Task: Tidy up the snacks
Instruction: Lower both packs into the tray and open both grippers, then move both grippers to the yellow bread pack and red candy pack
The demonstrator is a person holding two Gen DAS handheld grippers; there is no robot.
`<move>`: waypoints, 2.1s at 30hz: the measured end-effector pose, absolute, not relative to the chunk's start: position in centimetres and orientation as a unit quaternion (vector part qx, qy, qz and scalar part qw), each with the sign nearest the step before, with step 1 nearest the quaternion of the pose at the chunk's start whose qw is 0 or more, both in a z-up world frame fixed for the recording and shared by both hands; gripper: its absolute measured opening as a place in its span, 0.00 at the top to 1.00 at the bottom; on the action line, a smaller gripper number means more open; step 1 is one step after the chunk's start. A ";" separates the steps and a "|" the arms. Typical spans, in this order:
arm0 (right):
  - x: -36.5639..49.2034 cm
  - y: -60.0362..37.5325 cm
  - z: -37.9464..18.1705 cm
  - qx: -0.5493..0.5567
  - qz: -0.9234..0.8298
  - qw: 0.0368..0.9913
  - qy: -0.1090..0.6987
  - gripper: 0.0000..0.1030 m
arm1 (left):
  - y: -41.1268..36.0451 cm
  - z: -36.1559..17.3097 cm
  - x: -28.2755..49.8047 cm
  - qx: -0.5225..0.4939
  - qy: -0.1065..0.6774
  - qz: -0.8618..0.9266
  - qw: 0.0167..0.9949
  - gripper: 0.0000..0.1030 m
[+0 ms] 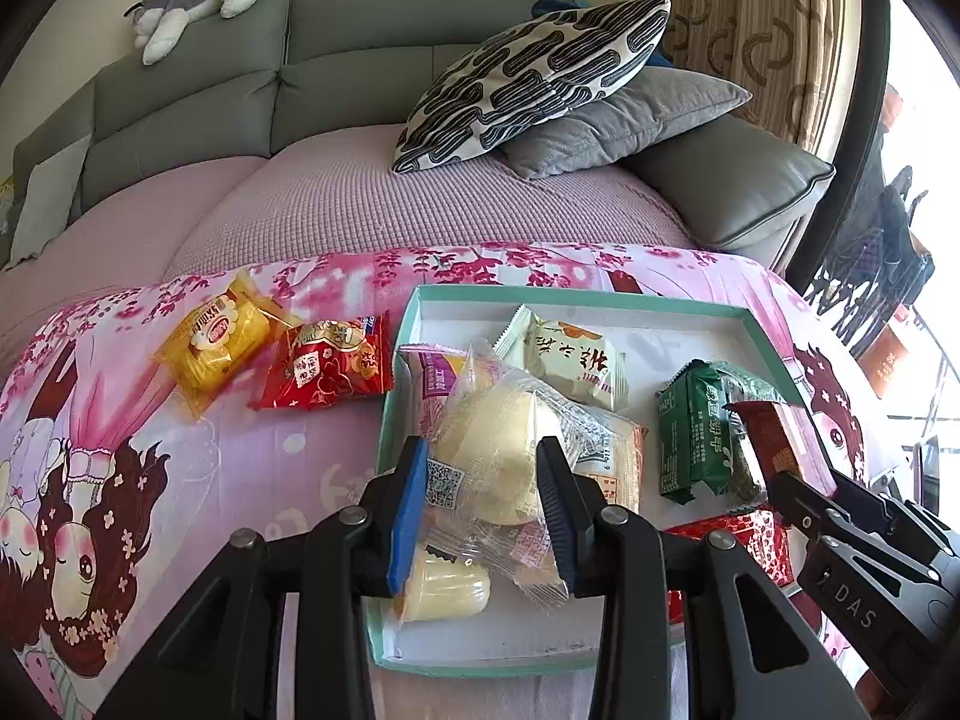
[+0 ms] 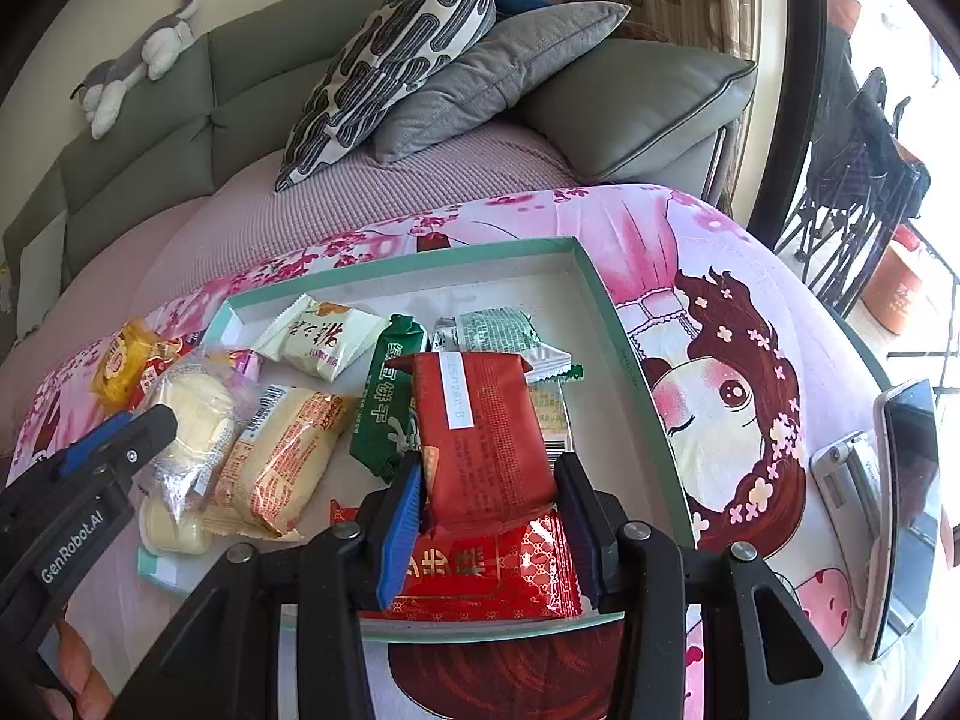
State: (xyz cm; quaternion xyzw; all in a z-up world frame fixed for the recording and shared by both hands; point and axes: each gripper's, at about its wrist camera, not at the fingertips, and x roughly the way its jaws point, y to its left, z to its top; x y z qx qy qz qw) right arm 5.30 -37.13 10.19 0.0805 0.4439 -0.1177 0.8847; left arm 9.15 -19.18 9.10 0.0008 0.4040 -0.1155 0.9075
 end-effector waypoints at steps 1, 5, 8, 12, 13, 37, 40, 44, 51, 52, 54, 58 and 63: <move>5.3 -37.1 10.0 0.079 -0.117 0.883 0.448 0.55 | -19.3 9.1 9.1 0.004 0.407 -0.116 0.906 0.63; 5.6 -36.9 9.6 0.074 -0.116 0.877 0.460 0.55 | -19.5 8.8 9.2 0.013 0.424 -0.113 0.898 0.63; 5.7 -36.7 9.3 0.069 -0.118 0.874 0.466 0.54 | -19.5 8.7 9.1 0.017 0.431 -0.115 0.895 0.62; 5.8 -36.7 8.9 0.064 -0.120 0.869 0.476 0.49 | -19.7 8.6 9.1 0.023 0.443 -0.119 0.889 0.59; 5.9 -36.7 8.9 0.062 -0.122 0.868 0.478 0.45 | -19.7 8.5 9.1 0.023 0.447 -0.121 0.886 0.54; 5.4 -38.0 8.3 0.072 -0.140 0.859 0.488 0.00 | -18.0 9.2 8.5 0.026 0.452 -0.082 0.888 0.13; 5.4 -37.7 8.4 0.069 -0.135 0.862 0.484 0.00 | -17.0 9.1 8.8 0.020 0.449 -0.058 0.891 0.05; 5.4 -37.5 8.6 0.064 -0.131 0.866 0.479 0.00 | -15.4 8.6 9.3 -0.008 0.458 -0.042 0.888 0.04; 5.5 -36.7 8.9 0.054 -0.122 0.869 0.476 0.00 | -12.2 8.7 9.5 -0.040 0.455 -0.005 0.890 0.04; 5.5 -36.6 9.1 0.053 -0.122 0.870 0.474 0.00 | -11.7 8.7 9.5 -0.044 0.455 0.001 0.890 0.04; 5.5 -36.4 9.5 0.052 -0.121 0.874 0.468 0.00 | -10.7 8.7 9.5 -0.049 0.454 0.013 0.889 0.04; 5.4 -35.7 10.1 0.054 -0.113 0.880 0.459 0.00 | -8.7 8.2 9.7 -0.059 0.458 0.044 0.886 0.04; 5.5 -34.6 10.3 0.052 -0.103 0.882 0.458 0.00 | -6.6 7.9 9.8 -0.068 0.459 0.073 0.883 0.04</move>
